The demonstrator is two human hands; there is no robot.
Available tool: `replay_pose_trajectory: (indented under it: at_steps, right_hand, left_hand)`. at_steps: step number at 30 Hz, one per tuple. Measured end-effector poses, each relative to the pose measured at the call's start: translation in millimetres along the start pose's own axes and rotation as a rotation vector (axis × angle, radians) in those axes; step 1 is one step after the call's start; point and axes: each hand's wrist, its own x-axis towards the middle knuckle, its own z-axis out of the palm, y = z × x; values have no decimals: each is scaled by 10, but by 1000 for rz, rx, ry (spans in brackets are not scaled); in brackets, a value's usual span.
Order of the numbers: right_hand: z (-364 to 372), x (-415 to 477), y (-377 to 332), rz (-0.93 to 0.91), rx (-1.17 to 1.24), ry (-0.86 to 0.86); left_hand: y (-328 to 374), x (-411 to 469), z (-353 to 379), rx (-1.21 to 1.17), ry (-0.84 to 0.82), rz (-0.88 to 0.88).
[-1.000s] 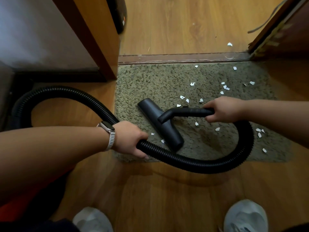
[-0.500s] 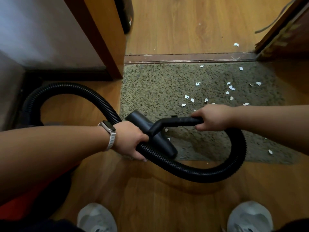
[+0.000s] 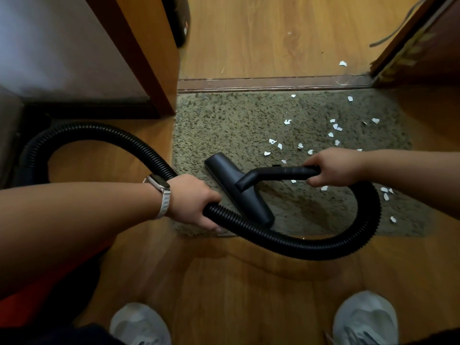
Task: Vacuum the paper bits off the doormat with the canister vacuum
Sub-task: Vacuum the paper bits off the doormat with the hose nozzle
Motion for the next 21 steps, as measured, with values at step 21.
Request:
replay_pose_trajectory:
  at_steps: [21]
  right_hand:
    - [-54, -113, 159, 73, 31, 74]
  left_hand:
    - [66, 31, -123, 23, 48, -16]
